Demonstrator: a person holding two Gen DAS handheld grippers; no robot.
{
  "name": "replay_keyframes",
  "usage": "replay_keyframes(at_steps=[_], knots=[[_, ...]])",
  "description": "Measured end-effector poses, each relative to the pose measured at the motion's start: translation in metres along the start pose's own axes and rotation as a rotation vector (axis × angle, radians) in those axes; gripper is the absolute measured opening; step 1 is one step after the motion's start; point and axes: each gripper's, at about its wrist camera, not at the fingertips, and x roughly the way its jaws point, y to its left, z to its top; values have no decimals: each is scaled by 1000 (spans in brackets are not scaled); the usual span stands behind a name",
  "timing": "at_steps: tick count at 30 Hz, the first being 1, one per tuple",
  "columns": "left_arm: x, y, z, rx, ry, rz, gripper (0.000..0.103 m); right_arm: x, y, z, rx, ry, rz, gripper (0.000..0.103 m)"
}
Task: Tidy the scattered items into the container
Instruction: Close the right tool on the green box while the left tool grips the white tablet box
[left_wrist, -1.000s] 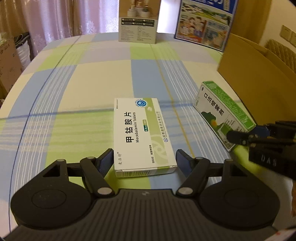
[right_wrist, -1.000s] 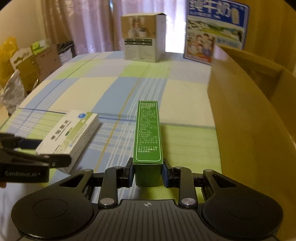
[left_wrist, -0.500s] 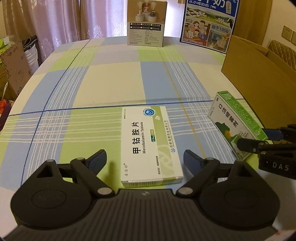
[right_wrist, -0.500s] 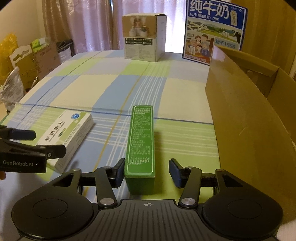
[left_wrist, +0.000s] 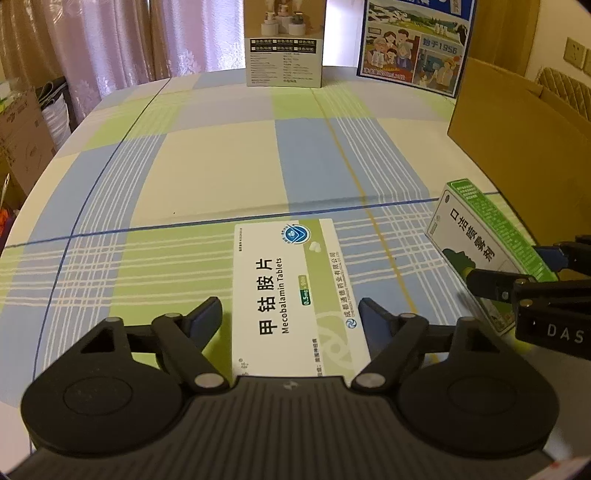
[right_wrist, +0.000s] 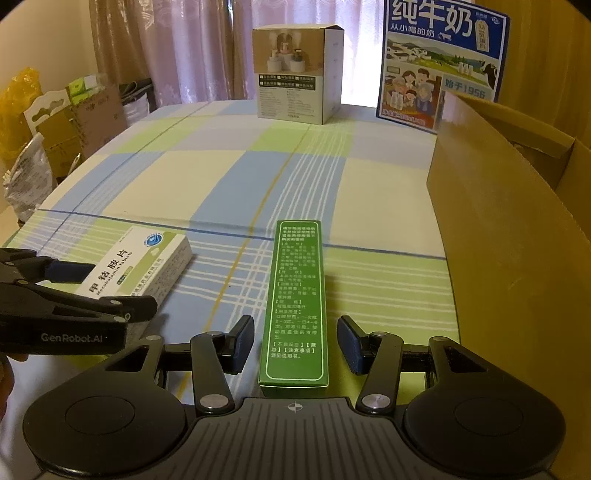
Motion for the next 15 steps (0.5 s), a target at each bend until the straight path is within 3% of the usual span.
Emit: replay_keyframes(at_steps=[6, 15], knots=[[5, -1, 0, 8, 15, 2, 68, -2, 1, 0, -5, -20, -6, 48], [-7, 0, 1, 5, -18, 1, 67, -1, 2, 3, -11, -35, -8, 48]])
